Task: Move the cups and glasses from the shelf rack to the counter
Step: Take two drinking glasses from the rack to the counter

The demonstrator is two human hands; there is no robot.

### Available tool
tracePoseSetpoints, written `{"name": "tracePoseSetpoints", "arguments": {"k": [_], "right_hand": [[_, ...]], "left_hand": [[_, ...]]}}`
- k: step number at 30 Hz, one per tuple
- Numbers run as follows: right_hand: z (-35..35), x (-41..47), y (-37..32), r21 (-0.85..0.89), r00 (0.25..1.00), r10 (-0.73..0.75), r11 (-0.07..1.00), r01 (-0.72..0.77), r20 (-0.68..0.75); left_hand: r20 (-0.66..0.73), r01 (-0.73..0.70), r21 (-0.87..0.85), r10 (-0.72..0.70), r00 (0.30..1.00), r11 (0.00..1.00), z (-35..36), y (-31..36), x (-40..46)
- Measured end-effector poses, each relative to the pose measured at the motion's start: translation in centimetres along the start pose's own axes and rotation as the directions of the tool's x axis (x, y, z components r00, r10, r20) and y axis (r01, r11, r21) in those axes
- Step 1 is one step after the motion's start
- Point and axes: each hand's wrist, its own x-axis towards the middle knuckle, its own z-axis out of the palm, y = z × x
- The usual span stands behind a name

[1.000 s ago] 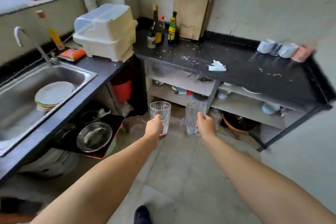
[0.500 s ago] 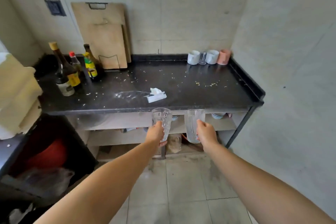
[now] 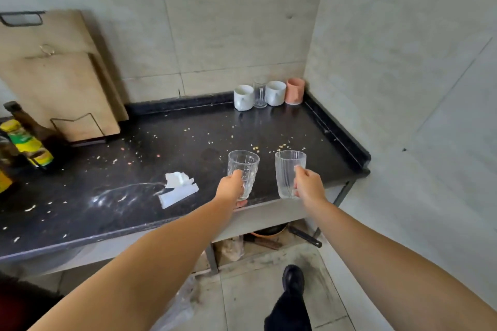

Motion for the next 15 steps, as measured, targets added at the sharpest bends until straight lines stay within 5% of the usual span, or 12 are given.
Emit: {"name": "tracePoseSetpoints", "arguments": {"k": [15], "right_hand": [[-4.4,34.0,-6.3,-0.001,0.998,0.057,0.998,-0.057,0.028]], "left_hand": [[-0.071,0.081,-0.141,-0.092,0.993,0.987,21.5,13.9,23.5]]}}
